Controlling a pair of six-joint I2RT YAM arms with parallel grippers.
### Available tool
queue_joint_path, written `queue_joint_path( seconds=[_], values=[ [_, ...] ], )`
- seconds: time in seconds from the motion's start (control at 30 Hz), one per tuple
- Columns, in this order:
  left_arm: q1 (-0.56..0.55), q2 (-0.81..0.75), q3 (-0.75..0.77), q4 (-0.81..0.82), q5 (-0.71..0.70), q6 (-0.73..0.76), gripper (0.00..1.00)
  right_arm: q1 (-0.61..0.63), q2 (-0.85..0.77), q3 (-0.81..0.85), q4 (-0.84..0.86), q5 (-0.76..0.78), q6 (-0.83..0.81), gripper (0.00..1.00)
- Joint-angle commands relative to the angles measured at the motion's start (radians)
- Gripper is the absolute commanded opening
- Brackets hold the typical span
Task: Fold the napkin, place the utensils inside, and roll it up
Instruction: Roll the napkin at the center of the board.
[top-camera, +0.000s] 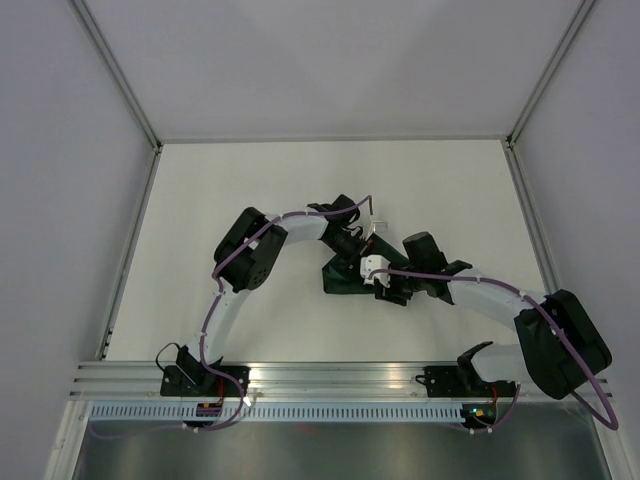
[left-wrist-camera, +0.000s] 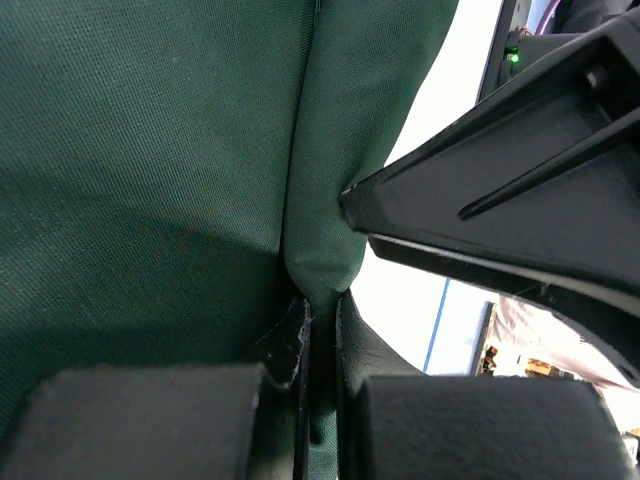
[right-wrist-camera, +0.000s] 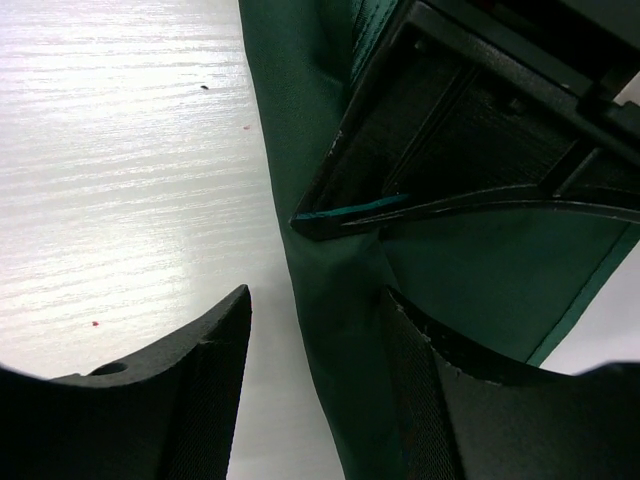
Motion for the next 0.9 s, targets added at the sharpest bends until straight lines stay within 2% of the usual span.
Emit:
queue_joint_path(
  seconds=[0.0,0.5,0.8,0.87],
  values=[
    [0.009,0.088,-0.023,-0.078,-0.242,-0.021,0.07,0.021,0.021,-0.018,0.065,0.021,-0.013,0.60],
    [0.018,0.097,-0.026,-0.084,-0.220,-0.027,0.09,0.082,0.042,-0.044,0.149,0.079,-0.004,0.63],
    [0.024,0.100,-0.023,-0.089,-0.165,-0.032,0.15,0.085,0.085,-0.060,0.159,0.105,-0.008,0.54],
    [0.027,0.099,-0.023,-0.089,-0.162,-0.035,0.19,0.085,0.085,-0.058,0.151,0.108,-0.011,0.48]
  ],
)
